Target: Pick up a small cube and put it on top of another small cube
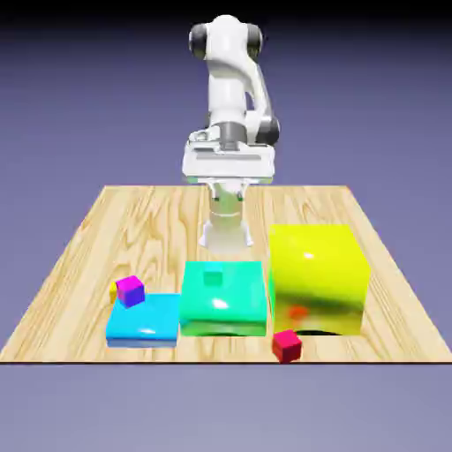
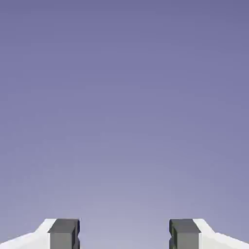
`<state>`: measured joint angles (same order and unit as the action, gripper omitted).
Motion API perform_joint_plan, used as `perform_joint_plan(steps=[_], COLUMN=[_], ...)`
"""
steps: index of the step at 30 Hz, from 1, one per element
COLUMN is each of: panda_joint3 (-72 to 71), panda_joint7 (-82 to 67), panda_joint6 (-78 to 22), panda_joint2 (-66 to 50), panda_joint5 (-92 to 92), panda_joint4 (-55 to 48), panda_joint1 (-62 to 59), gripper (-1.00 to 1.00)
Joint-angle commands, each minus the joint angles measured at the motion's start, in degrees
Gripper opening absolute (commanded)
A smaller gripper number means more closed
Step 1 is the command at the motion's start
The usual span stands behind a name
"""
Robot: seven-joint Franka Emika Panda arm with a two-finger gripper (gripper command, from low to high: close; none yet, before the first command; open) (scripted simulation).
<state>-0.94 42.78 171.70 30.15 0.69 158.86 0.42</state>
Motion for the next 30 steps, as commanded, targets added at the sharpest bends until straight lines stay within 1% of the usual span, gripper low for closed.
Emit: perform_joint_plan(steps=[1,30], panda_joint3=[-0.78,-23.28], panda_joint7=[0.27,8.03], panda_joint6=[-1.92,-57.39], panda_joint2=[-2.08,-62.3], panda_joint5=[0.57,17.2], panda_joint4=[-1.78,-53.3], panda_joint1=[-0.22,-6.55], gripper=[0.0,0.0])
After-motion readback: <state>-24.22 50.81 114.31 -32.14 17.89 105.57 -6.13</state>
